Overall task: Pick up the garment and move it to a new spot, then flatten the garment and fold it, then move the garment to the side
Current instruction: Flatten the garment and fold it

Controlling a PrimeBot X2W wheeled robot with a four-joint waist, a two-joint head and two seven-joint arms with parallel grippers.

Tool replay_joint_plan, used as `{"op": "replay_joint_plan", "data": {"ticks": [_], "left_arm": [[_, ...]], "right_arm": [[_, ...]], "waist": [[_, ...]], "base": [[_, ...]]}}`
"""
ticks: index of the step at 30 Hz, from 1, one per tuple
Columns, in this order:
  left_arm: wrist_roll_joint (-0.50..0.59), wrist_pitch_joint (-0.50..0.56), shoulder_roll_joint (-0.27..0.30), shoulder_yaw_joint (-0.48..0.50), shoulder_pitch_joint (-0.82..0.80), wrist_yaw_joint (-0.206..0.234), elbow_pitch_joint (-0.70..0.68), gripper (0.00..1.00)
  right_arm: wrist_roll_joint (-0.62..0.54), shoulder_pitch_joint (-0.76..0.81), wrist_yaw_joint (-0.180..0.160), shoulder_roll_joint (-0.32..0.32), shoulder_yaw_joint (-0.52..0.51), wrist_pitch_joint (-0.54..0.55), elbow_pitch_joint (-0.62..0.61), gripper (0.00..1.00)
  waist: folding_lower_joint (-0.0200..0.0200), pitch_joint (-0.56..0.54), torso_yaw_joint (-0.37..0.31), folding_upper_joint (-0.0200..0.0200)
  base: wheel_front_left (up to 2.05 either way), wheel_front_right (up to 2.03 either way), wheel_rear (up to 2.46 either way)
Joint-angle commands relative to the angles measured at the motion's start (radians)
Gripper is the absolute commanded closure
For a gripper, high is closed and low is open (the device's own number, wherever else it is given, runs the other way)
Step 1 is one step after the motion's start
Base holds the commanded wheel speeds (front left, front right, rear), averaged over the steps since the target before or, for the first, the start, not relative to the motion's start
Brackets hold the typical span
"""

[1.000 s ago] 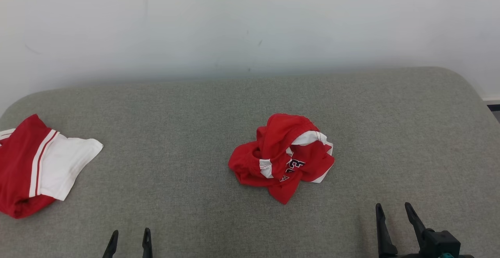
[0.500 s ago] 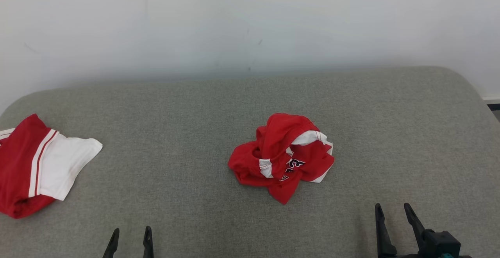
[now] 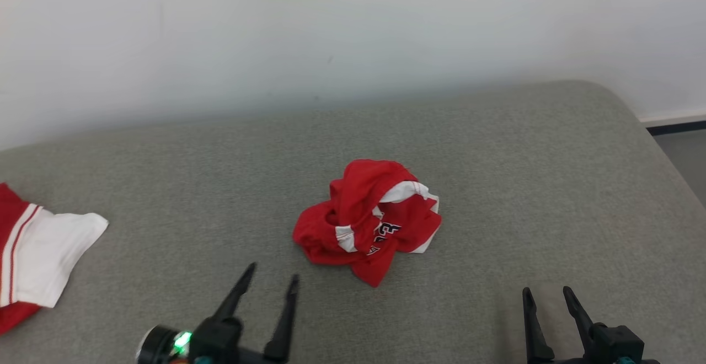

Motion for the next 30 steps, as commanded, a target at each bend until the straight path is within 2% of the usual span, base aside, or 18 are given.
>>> {"op": "replay_joint_plan", "data": {"ticks": [1,7,13,17,21,28,29,30], "left_arm": [[-0.019,0.011,0.013,-0.041,-0.041,-0.004,0.005,0.0],[-0.095,0.07,0.076,-0.223,-0.197,-0.004,0.063,0.0],[-0.159,0.125,0.11,-0.332,-0.323,-0.004,0.139,0.0],[-0.197,0.162,0.132,-0.372,-0.388,-0.004,0.176,0.0],[-0.215,0.2,0.147,-0.359,-0.438,-0.001,0.22,0.0],[-0.235,0.336,0.161,-0.388,-0.495,-0.003,0.278,0.0],[-0.241,0.351,0.162,-0.393,-0.503,-0.003,0.283,0.09],[-0.245,0.358,0.161,-0.398,-0.512,-0.003,0.285,0.6]], "right_arm": [[0.005,-0.005,0.003,0.001,0.002,-0.002,0.002,0.0],[0.013,-0.02,0.003,0.001,0.017,-0.004,0.005,0.0],[0.026,-0.028,0.003,0.001,0.023,-0.007,0.012,0.0],[0.033,-0.031,0.003,0.001,0.022,-0.009,0.015,0.0],[0.041,-0.038,0.003,0.001,0.022,-0.009,0.017,0.0],[0.052,-0.045,0.003,0.001,0.017,-0.01,0.016,0.0],[0.054,-0.049,0.003,0.001,0.021,-0.011,0.018,0.0],[0.057,-0.053,0.003,0.001,0.024,-0.011,0.018,0.0]], "waist": [[0.0,0.01,-0.031,0.0],[0.0,0.026,-0.093,0.0],[0.0,0.038,-0.151,0.0],[0.0,0.05,-0.18,0.0],[0.0,0.065,-0.194,0.0],[0.0,0.091,-0.187,0.0],[0.0,0.094,-0.185,0.0],[0.0,0.096,-0.185,0.0]], "base": [[0.0,0.0,0.0],[0.0,0.0,0.0],[0.0,0.0,0.0],[0.0,0.0,0.0],[0.0,0.0,0.0],[0.0,0.0,0.0],[0.0,0.0,0.0],[0.0,0.0,0.0]]}}
